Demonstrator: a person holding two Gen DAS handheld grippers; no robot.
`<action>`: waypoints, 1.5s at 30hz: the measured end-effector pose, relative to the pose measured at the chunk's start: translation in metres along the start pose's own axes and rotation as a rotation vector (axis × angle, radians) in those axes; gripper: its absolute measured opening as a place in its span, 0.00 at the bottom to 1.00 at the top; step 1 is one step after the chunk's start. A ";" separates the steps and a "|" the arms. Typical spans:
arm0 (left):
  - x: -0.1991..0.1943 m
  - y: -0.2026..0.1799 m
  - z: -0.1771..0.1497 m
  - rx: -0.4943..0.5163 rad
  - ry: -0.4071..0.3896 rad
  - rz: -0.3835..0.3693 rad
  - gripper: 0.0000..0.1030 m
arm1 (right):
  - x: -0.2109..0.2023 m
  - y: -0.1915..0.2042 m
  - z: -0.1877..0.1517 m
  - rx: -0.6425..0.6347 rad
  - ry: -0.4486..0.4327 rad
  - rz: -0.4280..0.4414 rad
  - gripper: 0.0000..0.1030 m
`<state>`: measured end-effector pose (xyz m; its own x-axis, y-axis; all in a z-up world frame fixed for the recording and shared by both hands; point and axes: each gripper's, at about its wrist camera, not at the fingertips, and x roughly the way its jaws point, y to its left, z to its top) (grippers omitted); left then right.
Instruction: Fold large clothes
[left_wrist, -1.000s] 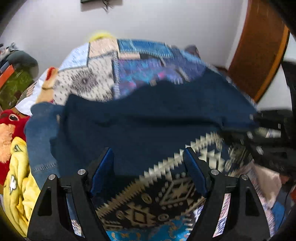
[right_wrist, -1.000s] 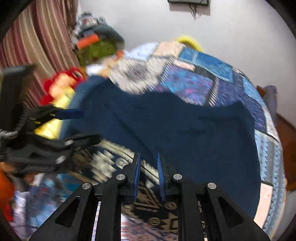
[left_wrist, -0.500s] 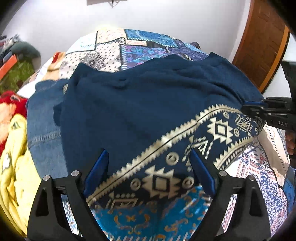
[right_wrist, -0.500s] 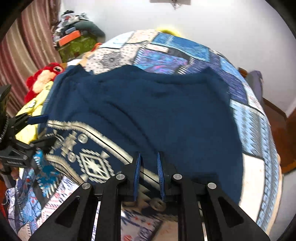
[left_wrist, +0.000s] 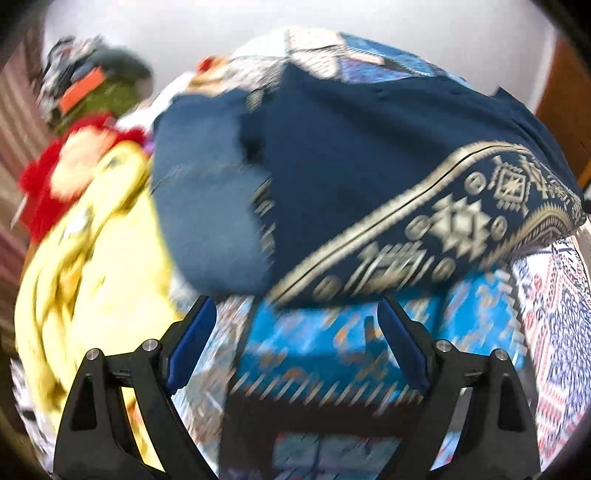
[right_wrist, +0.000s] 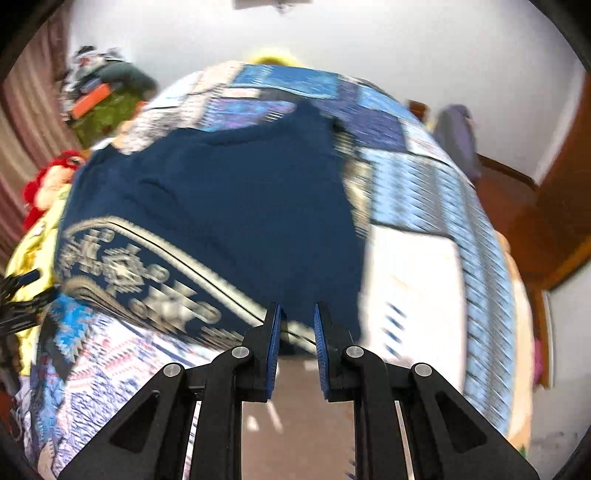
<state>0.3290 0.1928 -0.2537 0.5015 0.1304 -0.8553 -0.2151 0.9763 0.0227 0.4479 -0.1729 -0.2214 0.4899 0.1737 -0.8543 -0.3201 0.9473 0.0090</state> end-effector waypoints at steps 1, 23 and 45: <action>-0.005 0.008 -0.003 -0.024 -0.003 -0.004 0.87 | -0.002 -0.002 -0.002 -0.005 0.010 -0.025 0.13; 0.031 -0.018 0.014 -0.468 0.107 -0.673 0.84 | -0.053 0.075 0.021 -0.106 -0.132 0.132 0.13; 0.082 -0.003 0.080 -0.617 -0.062 -0.528 0.52 | -0.006 0.082 0.028 -0.051 -0.045 0.238 0.13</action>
<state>0.4384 0.2141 -0.2825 0.7077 -0.2931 -0.6428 -0.3514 0.6434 -0.6802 0.4408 -0.0885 -0.2010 0.4313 0.4032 -0.8071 -0.4711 0.8636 0.1797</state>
